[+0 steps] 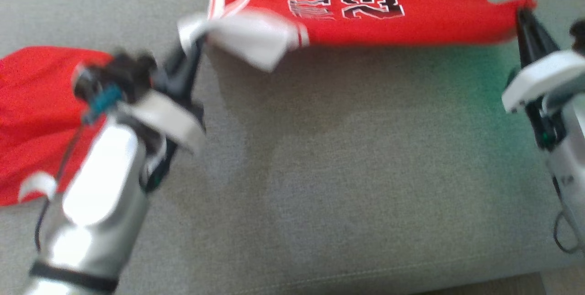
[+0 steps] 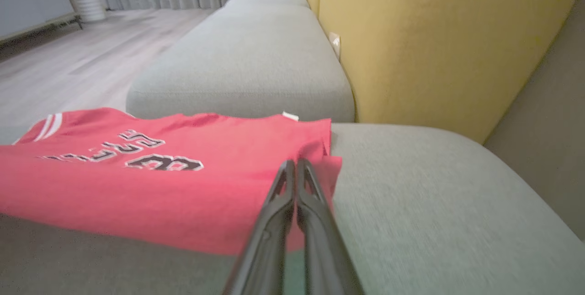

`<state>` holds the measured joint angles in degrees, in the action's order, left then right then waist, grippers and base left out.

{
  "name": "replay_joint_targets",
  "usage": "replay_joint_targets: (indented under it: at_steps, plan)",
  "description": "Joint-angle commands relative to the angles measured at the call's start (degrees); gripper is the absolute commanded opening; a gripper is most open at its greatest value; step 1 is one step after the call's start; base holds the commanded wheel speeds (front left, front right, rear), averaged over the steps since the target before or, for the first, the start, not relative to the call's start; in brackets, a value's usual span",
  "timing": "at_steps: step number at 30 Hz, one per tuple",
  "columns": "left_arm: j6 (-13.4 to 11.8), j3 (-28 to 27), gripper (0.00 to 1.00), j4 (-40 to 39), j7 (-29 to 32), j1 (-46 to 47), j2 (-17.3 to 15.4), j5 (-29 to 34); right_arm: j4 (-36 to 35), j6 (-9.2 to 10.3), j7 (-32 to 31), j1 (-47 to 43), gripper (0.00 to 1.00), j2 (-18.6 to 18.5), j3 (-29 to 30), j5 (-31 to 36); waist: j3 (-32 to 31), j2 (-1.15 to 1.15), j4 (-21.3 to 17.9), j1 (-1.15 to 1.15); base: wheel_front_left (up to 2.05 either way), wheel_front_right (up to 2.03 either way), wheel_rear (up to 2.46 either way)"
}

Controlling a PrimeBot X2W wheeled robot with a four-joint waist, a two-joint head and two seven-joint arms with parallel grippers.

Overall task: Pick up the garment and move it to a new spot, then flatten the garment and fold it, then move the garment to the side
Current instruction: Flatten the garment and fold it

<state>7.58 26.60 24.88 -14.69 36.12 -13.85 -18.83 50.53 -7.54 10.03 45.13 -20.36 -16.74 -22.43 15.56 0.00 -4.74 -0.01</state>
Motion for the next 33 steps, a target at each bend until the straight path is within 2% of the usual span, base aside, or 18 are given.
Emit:
replay_joint_targets:
  at_steps: [1, 7, 19, 25, 33]
  plan:
    - [-0.09, -1.15, 0.00, -2.59, -0.30, 0.11, -2.44, -0.84, -2.30, 0.05, -0.62, -0.81, 0.00, -2.01, -1.46, -1.34, -1.19, 0.00, 0.50, 0.01, 0.00, 0.00, 0.00]
    - [-0.09, 3.18, 0.00, -5.66, -0.30, -8.29, -5.34, -2.80, -6.37, 0.05, -6.40, -7.58, 0.00, -7.08, -6.85, -7.36, -3.86, 0.00, 1.41, 0.01, 0.00, 0.00, 0.00]
    - [-0.14, 8.74, 0.00, -10.35, 1.79, -15.81, -8.86, -4.98, -13.18, 0.05, -14.74, -15.32, 0.00, -13.74, -12.52, -12.89, -7.89, 0.00, 0.91, 0.01, 0.00, 0.00, 0.00]
    - [-0.58, 9.78, 0.00, -14.94, 3.77, -20.93, -11.09, -5.91, -16.09, 0.05, -19.88, -18.77, 0.00, -16.29, -13.20, -14.86, -9.94, 0.00, 0.39, 0.01, 0.00, 0.00, 0.00]
    - [-2.82, 9.50, 0.00, -23.31, 6.92, -25.20, -13.94, -6.92, -21.20, 0.05, -27.17, -23.30, 0.00, -18.46, -10.96, -16.78, -11.48, 0.00, -0.12, 0.01, 0.00, 0.00, 0.00]
